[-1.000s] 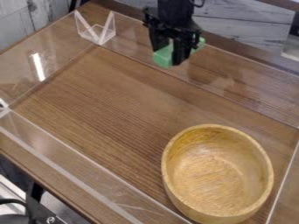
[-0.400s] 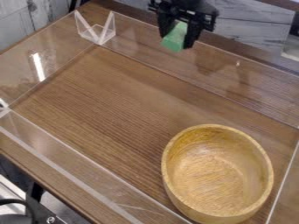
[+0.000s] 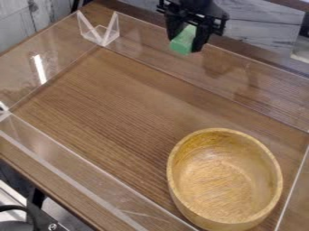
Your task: Put the green block in the brown bowl
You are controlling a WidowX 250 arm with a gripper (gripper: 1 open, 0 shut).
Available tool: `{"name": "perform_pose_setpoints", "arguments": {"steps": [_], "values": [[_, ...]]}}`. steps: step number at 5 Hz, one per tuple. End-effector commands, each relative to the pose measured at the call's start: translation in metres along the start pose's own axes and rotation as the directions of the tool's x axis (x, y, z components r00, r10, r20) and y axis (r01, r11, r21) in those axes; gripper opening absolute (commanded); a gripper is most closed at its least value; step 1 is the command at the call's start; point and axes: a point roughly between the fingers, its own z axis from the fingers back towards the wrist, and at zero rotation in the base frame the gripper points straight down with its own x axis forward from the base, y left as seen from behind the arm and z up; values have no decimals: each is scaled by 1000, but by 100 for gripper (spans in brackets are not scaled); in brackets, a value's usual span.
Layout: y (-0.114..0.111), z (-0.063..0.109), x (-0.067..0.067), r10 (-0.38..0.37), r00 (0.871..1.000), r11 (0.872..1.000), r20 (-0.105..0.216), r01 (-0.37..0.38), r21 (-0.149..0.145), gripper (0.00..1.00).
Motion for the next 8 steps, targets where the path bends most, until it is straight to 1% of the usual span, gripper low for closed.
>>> {"name": "perform_pose_setpoints", "arguments": {"steps": [1, 2, 3, 4, 5, 6, 7, 8], "values": [[3, 13, 11, -25, 996, 1000, 90, 24, 6, 0], [6, 3, 4, -44, 995, 999, 91, 43, 9, 0], [8, 13, 6, -19, 993, 1000, 113, 16, 23, 0], [7, 22, 8, 11, 992, 999, 128, -15, 34, 0], [-12, 20, -11, -8, 991, 1000, 135, 5, 27, 0], [-32, 32, -31, 45, 990, 998, 137, -50, 38, 0], [-51, 41, -52, 110, 986, 992, 129, -117, 50, 0], [-68, 46, -75, 99, 987, 993, 126, -105, 44, 0]]}}
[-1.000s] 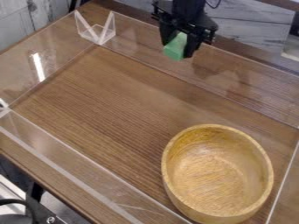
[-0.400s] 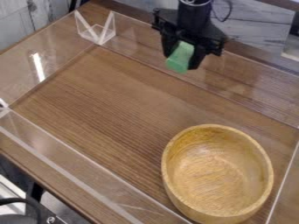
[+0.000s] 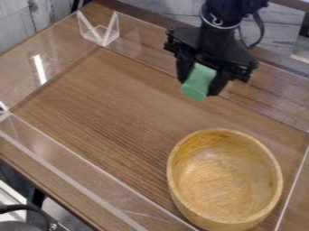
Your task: Put the green block in the brown bowl
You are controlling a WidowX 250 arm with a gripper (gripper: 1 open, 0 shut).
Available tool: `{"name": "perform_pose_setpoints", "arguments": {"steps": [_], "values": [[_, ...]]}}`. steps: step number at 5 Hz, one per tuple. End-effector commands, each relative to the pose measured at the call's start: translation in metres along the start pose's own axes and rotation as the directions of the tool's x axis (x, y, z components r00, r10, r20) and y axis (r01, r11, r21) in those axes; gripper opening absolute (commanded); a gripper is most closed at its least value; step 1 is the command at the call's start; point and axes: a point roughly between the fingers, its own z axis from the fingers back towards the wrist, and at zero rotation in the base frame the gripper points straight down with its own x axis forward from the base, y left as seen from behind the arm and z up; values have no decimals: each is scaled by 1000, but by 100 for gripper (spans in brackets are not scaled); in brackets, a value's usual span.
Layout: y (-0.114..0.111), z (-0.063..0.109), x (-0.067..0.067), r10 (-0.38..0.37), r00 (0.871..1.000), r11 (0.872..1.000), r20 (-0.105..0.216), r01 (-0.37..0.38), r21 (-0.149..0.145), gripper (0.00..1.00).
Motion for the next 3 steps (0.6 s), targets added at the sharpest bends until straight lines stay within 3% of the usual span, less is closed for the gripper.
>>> {"name": "perform_pose_setpoints", "arguments": {"steps": [1, 3], "values": [[-14, 16, -14, -2, 999, 1000, 48, 4, -28, 0], [-62, 21, -37, -86, 994, 994, 73, 91, -63, 0]]}}
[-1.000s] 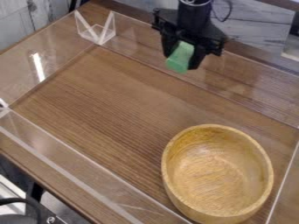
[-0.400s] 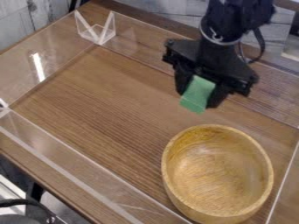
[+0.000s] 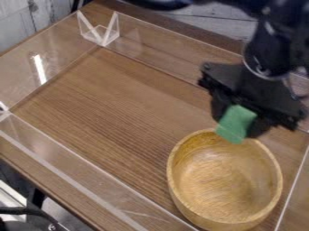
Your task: Put the green block in the brown bowl
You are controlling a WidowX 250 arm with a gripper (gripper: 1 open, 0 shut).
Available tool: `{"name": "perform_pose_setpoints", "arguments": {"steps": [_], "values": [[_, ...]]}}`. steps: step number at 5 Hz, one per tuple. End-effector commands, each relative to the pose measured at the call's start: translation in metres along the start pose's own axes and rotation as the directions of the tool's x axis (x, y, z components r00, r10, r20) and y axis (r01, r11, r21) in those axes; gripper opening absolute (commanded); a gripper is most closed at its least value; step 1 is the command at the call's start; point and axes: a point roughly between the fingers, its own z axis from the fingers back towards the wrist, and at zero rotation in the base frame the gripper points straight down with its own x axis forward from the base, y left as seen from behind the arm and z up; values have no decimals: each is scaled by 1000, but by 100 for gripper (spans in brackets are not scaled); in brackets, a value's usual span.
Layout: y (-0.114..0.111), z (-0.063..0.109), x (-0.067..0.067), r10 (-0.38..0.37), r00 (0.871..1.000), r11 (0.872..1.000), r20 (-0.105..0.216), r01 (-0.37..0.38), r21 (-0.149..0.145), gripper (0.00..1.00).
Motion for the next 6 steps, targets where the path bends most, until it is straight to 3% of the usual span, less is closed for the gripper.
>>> {"name": "perform_pose_setpoints", "arguments": {"steps": [1, 2, 4, 6], "values": [[-18, -8, -1, 42, 998, 999, 36, -42, -2, 0], [-23, -22, -10, 81, 996, 997, 35, -81, -8, 0], [-23, -2, -18, 108, 994, 994, 31, -107, -35, 0], [-12, -16, -29, 195, 981, 979, 8, -194, -59, 0]]}}
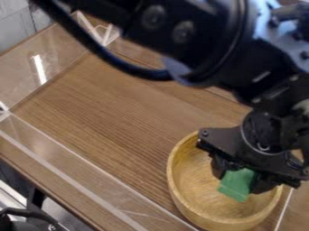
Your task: Put the green block in the brown bowl
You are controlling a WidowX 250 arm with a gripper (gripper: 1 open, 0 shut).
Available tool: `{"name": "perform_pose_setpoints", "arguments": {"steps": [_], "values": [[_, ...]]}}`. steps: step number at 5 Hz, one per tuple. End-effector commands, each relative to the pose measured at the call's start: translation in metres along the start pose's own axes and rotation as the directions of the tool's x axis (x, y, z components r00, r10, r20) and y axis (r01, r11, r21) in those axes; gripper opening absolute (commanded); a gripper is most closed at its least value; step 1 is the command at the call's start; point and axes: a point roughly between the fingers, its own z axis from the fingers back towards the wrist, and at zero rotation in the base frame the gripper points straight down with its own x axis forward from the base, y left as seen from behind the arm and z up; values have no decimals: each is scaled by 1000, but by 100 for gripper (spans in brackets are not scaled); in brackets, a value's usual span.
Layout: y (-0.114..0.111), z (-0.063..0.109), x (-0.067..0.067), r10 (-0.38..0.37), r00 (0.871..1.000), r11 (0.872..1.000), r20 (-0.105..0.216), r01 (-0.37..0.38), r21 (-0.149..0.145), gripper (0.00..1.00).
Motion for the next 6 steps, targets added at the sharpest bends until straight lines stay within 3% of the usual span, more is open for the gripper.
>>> {"name": "perform_pose_setpoints", "arguments": {"steps": [1, 2, 3, 4, 6], "values": [[2, 9, 0, 29, 1000, 998, 7, -29, -49, 0], [6, 10, -2, 27, 999, 998, -20, -28, -63, 0], [1, 4, -5, 122, 992, 991, -40, -124, -53, 0], [-3, -1, -7, 216, 974, 975, -62, -219, -39, 0], [16, 16, 11, 160, 983, 984, -87, -166, -67, 0]]}}
